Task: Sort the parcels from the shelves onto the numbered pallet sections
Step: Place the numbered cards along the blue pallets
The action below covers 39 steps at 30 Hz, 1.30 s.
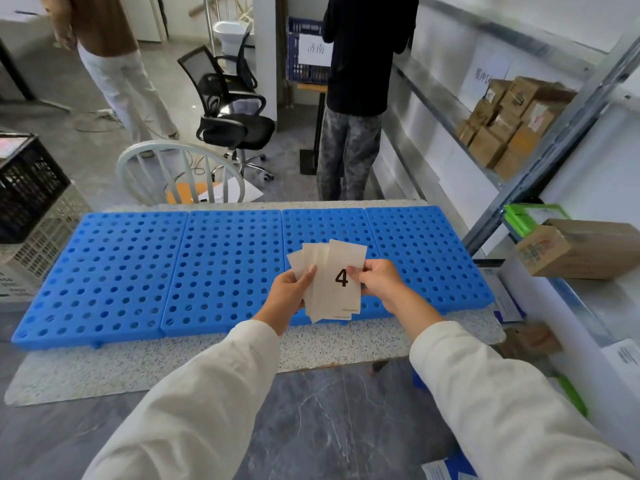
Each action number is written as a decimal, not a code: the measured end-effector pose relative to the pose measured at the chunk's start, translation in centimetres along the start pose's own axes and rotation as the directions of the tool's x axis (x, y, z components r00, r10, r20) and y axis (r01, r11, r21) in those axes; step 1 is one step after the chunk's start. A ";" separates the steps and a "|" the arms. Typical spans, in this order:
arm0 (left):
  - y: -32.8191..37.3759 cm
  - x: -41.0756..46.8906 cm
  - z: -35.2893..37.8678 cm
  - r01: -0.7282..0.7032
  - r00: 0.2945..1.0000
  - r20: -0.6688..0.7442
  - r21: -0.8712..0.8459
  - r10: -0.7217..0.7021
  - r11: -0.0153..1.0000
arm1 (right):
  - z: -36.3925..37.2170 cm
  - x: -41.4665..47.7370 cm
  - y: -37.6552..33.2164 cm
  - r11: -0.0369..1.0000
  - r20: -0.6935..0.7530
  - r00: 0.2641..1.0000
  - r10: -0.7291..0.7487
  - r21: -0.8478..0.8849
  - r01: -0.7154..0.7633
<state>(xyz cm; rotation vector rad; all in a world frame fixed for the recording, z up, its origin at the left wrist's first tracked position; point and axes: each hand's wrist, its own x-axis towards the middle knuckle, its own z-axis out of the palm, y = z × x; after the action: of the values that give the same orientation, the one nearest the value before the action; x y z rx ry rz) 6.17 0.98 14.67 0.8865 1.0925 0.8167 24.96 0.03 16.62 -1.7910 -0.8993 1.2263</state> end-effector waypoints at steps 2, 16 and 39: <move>0.3 0.1 0.7 -0.015 1.000 0.009 0.050 0.015 0.999 | -0.3 0.0 -0.4 0.999 -0.031 0.999 -0.013 -0.034 0.012; 1.2 5.4 8.6 -0.017 0.999 -0.039 0.072 0.019 0.997 | -11.0 5.1 -0.3 0.996 -0.137 0.990 -0.040 0.076 0.051; -3.2 15.6 21.5 0.147 0.980 -0.152 0.116 -0.128 0.982 | -24.9 18.5 12.1 0.926 -0.206 0.975 0.084 -0.346 -0.153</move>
<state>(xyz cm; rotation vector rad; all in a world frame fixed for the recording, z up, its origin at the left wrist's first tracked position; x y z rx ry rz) 31.23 9.43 10.33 0.8563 1.3300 0.7104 55.44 5.58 4.39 -2.2412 -0.9631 0.9874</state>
